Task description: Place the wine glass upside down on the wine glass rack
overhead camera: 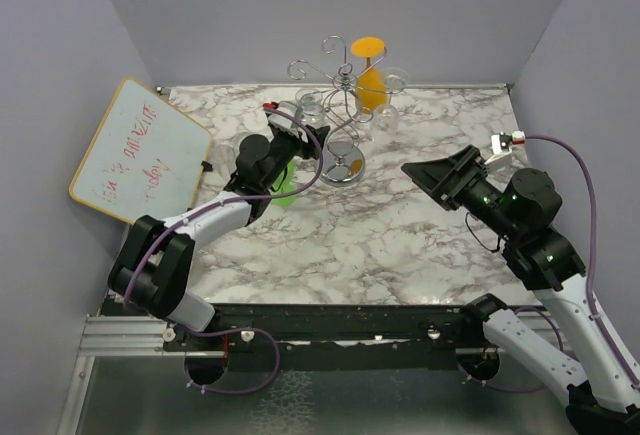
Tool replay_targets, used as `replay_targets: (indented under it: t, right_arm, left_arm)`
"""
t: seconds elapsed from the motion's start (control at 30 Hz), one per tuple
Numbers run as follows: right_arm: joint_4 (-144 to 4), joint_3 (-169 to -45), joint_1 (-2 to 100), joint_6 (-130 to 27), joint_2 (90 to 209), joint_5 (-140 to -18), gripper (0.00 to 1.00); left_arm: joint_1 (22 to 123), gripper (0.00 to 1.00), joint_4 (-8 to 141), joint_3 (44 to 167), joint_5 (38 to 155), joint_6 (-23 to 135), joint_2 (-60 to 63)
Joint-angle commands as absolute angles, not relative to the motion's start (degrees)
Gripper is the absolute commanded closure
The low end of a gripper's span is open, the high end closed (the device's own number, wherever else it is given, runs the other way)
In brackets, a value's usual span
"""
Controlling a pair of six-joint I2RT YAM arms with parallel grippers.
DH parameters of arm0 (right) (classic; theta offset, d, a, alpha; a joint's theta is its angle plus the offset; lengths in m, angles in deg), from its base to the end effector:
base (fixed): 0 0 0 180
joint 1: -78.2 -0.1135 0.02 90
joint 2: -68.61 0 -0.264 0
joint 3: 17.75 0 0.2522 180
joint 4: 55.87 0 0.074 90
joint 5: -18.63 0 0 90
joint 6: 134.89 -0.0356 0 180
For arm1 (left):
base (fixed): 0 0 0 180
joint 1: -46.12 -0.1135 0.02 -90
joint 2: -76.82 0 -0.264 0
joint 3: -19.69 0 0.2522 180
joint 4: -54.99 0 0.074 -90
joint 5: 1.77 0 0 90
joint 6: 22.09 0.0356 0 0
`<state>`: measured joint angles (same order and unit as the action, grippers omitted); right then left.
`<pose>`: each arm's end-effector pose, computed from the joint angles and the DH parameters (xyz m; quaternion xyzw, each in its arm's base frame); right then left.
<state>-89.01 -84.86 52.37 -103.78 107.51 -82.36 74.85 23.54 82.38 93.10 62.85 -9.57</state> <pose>0.1279 0.0694 0.3891 0.1466 0.7216 0.5056 0.4497 0.2991 -0.1674 0.2904 0.1661 0.6366 -0.2455 0.7120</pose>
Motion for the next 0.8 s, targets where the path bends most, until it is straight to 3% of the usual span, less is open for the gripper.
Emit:
replay_targets:
  t: [0.0, 0.57, 0.77]
  right_arm:
    - [-88.06, -85.16, 52.14, -104.27, 106.65, -82.32, 0.26]
    - [-88.63, -85.87, 52.12, -103.86, 106.35, -81.58, 0.26]
    - [-89.0, -86.17, 52.11, -103.75, 106.78, -81.61, 0.26]
  left_arm:
    - [74.68, 0.93, 16.33, 79.91, 89.85, 63.46, -5.33]
    - [75.03, 0.91, 15.13, 75.47, 102.13, 71.11, -2.19]
    - [75.04, 0.77, 19.96, 77.79, 102.67, 71.81, -4.4]
